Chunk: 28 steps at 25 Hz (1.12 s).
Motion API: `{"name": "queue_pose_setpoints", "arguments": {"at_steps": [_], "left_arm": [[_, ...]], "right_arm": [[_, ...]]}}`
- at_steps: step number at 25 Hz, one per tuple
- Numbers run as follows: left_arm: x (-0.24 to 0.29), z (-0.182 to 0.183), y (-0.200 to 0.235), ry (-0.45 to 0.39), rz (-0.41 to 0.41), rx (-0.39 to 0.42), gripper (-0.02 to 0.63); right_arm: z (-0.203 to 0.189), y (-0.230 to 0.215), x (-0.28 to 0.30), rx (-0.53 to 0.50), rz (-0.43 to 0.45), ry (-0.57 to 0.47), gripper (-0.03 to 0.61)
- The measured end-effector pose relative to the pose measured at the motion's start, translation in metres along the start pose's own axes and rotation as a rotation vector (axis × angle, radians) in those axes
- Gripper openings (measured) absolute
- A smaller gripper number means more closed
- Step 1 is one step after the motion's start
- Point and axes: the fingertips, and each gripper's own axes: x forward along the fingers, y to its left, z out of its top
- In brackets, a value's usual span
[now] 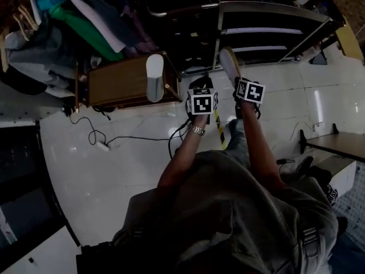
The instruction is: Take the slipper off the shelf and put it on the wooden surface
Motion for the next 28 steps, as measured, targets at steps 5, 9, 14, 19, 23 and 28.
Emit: {"name": "queue_pose_setpoints", "arguments": {"at_steps": [5,9,14,19,23,28], "left_arm": [[-0.128,-0.075,0.144,0.031,0.097,-0.081,0.003],[-0.200,-0.115,0.215,0.023,0.163,-0.167,0.003],[-0.245,-0.162,0.283,0.034,0.283,-0.243,0.003],[-0.260,-0.215,0.305,0.059,0.334,-0.327,0.003],[-0.253,-0.258,0.321,0.096,0.334,-0.369,0.003],[-0.221,-0.289,0.328,0.111,0.311,-0.408,0.003]], "right_arm": [[-0.090,0.222,-0.008,-0.106,0.170,0.033,0.060],[-0.162,0.349,-0.023,-0.184,0.366,0.121,0.060],[-0.258,0.408,0.001,-0.211,0.446,0.294,0.060],[-0.337,0.384,0.048,-0.172,0.352,0.431,0.060],[-0.356,0.368,0.101,-0.026,0.319,0.340,0.060],[-0.357,0.337,0.175,0.046,0.307,0.264,0.061]]}}
